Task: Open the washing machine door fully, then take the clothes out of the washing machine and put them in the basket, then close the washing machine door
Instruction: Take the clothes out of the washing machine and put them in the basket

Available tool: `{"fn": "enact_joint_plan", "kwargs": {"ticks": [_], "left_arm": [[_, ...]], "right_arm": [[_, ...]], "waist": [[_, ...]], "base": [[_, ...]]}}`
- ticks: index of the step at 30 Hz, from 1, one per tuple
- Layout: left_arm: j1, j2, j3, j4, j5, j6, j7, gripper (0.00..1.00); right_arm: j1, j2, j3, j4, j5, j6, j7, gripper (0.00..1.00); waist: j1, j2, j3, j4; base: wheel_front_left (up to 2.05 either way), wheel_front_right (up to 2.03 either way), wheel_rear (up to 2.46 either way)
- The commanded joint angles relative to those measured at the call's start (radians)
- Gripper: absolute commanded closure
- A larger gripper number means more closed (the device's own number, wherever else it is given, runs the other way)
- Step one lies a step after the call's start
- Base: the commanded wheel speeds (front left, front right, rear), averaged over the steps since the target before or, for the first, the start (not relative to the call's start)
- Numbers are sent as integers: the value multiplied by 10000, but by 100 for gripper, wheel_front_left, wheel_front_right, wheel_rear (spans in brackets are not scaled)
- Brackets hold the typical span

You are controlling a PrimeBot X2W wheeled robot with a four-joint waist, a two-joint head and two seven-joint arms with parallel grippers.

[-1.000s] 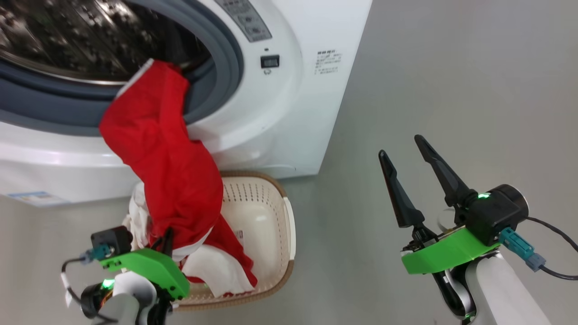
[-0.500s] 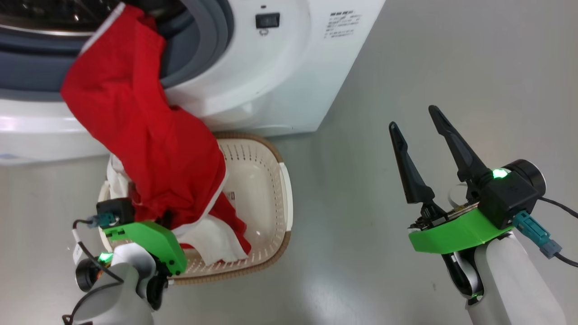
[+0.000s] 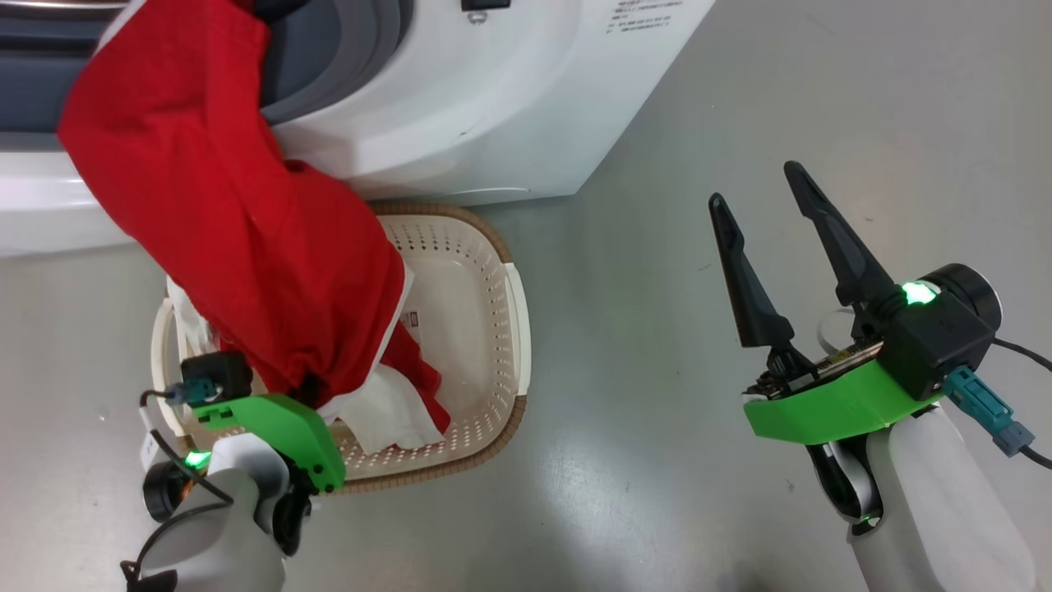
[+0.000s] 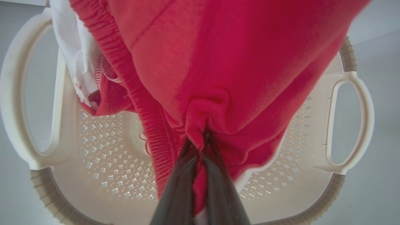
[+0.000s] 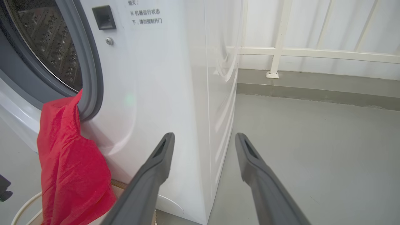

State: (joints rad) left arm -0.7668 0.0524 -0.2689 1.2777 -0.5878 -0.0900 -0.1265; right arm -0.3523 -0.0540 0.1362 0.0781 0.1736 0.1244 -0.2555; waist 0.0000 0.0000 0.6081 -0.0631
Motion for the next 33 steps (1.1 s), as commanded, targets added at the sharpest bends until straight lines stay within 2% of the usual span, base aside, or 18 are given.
{"fn": "enact_joint_plan", "kwargs": {"ticks": [1, 11, 12, 13, 14, 26, 30, 33], "left_arm": [[5, 286, 143, -18, -18, -52, -107, 100], [-101, 279, 73, 84, -84, 36, -246, 100], [-114, 280, 70, 88, -84, 61, -352, 63], [-124, 276, 61, 91, -85, 68, -419, 15], [-135, 272, 62, 94, -97, 74, -483, 0], [-180, 318, 11, -194, -151, -204, -1266, 0], [61, 613, 96, -1043, 59, -214, -1344, 0], [481, 823, 404, -2171, 336, -21, -1348, 0]], "right_arm": [[14, 38, 183, -283, -75, 63, -63, 0], [-121, 38, 197, -299, -72, 63, -63, 0], [-122, 38, 202, -294, -65, 63, -63, 0], [-121, 38, 202, -287, -57, 63, -63, 0], [-118, 38, 199, -281, -47, 63, -63, 0], [-59, 38, 192, -213, 1, 63, -63, 0], [36, 38, 155, -221, -31, 63, -63, 0], [92, 38, 154, -220, -43, 63, -63, 0]], "waist": [[0, 0, 42, 8], [0, 0, 255, 24], [0, 0, 257, 26], [0, 0, 253, 31], [0, 0, 247, 37], [0, 0, 14, 246], [0, 0, -95, 339], [0, 0, -162, 400]], "base": [[0, 0, 0], [0, 0, 0], [0, 0, 0], [0, 0, 0], [0, 0, 0], [0, 0, 0], [0, 0, 0], [0, 0, 0]]}}
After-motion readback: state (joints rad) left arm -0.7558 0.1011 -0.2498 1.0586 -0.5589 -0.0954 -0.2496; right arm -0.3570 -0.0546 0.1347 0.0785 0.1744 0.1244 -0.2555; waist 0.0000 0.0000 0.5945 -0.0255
